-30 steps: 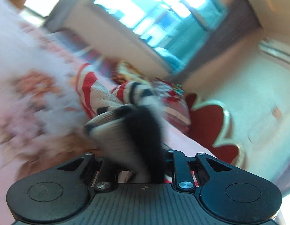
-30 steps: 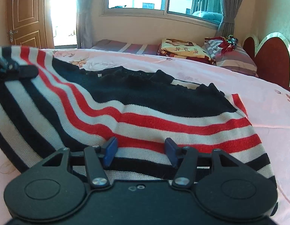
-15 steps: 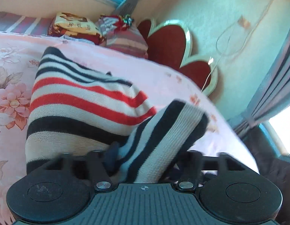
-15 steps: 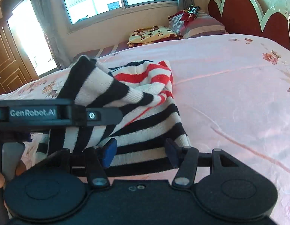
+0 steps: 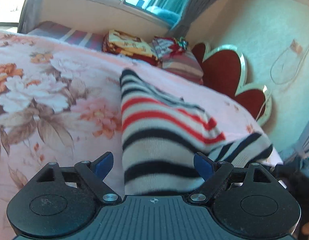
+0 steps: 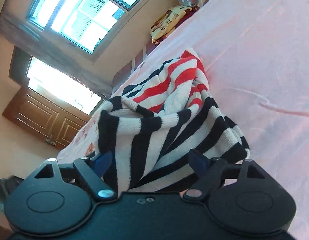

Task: Fold small clothes

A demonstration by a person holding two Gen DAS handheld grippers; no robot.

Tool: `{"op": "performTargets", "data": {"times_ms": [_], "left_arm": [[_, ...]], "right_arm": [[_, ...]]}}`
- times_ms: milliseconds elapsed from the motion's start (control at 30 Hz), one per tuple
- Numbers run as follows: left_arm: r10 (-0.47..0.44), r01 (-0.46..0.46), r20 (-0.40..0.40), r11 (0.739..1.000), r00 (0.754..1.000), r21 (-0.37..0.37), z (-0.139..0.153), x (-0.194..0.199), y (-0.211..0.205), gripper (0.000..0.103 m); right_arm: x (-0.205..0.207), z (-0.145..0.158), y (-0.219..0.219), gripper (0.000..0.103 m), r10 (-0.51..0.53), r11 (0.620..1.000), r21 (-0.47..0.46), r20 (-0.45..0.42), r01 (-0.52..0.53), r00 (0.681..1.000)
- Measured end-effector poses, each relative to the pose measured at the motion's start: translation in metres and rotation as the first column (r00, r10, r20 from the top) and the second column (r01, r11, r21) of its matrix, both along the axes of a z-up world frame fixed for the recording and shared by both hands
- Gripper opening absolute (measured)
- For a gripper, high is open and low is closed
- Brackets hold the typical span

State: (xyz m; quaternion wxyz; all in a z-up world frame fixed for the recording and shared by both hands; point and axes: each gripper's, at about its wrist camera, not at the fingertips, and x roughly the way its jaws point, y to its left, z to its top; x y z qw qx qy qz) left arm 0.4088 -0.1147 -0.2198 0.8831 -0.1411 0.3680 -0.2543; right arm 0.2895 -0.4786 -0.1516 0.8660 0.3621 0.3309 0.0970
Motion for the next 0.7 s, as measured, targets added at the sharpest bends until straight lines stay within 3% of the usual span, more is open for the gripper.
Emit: {"op": "performTargets", "data": {"times_ms": [100,167,300,367,467,500,567,633,700], "left_arm": [[-0.044,0.045,-0.007,0.998,0.999,0.041,-0.014,-0.007,-0.018,0.086],[-0.036,0.038,-0.035,0.998,0.999,0.051,-0.021,-0.006,-0.026,0.086],[-0.039,0.040,-0.017,0.997,0.999,0.068,-0.022,-0.011,-0.035,0.086],[-0.033,0.034,-0.035,0.999,0.999,0.031,-0.022,-0.010,-0.030,0.086],[-0.033,0.033,-0.036,0.999,0.999,0.012,-0.021,-0.007,-0.024,0.086],[-0.031,0.031,-0.025,0.999,0.999,0.015,-0.021,-0.007,-0.023,0.086],[-0.023,0.023,-0.007,1.000,1.000,0.014,-0.020,-0.007,-0.021,0.086],[-0.013,0.013,-0.008,1.000,1.000,0.006,-0.020,-0.007,-0.019,0.086],[-0.007,0.007,-0.005,1.000,1.000,-0.001,-0.021,-0.007,-0.019,0.086]], "right_arm": [[-0.007,0.002,0.002,0.088,0.004,0.999,-0.046,-0.009,-0.005,1.000],[-0.013,0.007,0.000,0.087,0.003,0.998,-0.058,0.016,-0.002,1.000],[-0.012,0.007,-0.005,0.093,-0.002,0.997,-0.083,0.021,0.003,1.000],[0.000,0.001,-0.002,0.087,0.004,0.994,-0.112,-0.009,-0.005,1.000],[0.015,-0.008,0.003,0.066,-0.015,0.993,-0.120,-0.010,0.014,1.000],[0.021,-0.009,0.004,0.054,-0.027,0.990,-0.140,0.005,0.027,1.000],[0.032,-0.010,0.008,0.051,-0.039,0.982,-0.185,0.019,0.042,0.999],[0.044,-0.011,0.011,0.061,-0.037,0.981,-0.189,0.026,0.041,0.999],[0.055,-0.009,0.015,0.062,-0.032,0.978,-0.205,0.044,0.041,0.999]]}}
